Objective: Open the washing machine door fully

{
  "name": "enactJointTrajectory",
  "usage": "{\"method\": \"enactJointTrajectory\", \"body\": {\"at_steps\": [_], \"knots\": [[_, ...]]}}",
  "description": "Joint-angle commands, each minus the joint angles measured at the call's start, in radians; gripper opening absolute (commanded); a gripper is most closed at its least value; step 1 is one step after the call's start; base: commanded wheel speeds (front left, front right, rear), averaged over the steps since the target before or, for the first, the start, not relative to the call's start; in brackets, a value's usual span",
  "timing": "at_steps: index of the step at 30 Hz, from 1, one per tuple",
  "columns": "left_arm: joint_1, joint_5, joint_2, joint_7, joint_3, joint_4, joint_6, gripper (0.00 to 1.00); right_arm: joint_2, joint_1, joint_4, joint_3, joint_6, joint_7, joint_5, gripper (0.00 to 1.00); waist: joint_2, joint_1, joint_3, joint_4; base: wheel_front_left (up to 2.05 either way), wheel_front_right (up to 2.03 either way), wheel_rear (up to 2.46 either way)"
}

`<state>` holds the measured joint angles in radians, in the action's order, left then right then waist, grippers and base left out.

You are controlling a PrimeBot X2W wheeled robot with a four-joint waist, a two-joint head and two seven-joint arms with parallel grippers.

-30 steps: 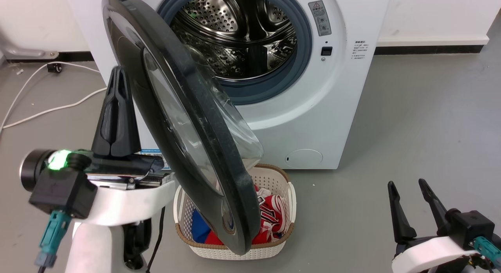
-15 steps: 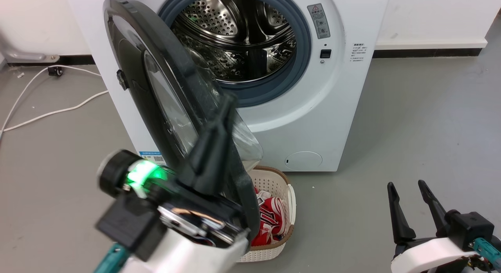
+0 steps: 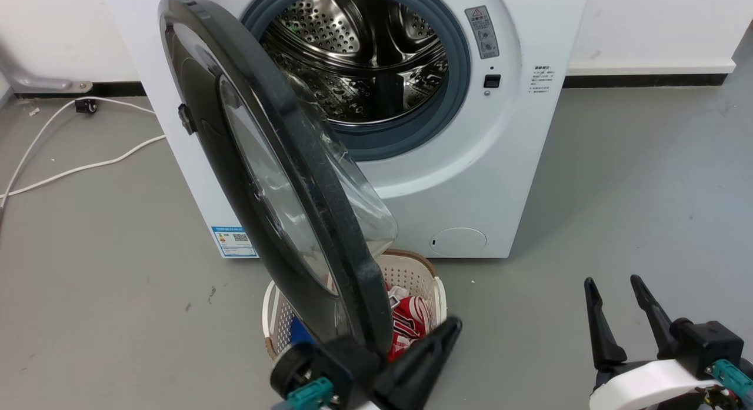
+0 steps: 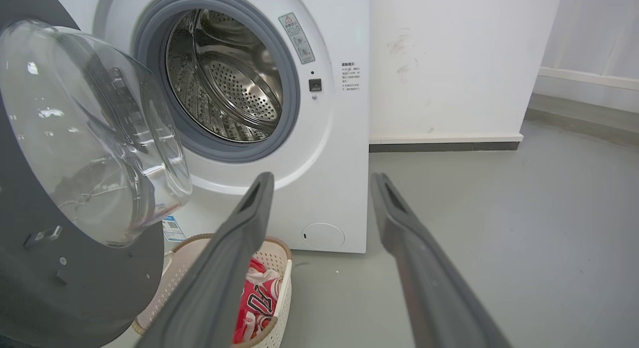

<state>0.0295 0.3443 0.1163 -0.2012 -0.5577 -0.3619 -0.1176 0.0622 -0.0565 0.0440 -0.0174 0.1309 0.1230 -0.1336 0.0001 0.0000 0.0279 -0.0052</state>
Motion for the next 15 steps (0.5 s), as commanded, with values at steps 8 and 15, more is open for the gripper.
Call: {"method": "enactJointTrajectory", "body": {"at_steps": [8, 15], "knots": [[0.003, -0.009, -0.015, 0.024, -0.017, 0.146, 0.024, 0.0, -0.005, -0.006, 0.005, 0.005, 0.0, -0.002, -0.004, 1.0, -0.0001, 0.0, -0.006, -0.005, 0.0, 0.0, 0.0], [-0.058, -0.041, -0.037, 0.129, 0.03, 0.292, 0.086, 0.0, -0.007, 0.008, 0.012, 0.017, 0.0, 0.003, -0.008, 1.0, -0.0001, 0.0, -0.018, -0.023, 0.0, 0.0, 0.0]]}}
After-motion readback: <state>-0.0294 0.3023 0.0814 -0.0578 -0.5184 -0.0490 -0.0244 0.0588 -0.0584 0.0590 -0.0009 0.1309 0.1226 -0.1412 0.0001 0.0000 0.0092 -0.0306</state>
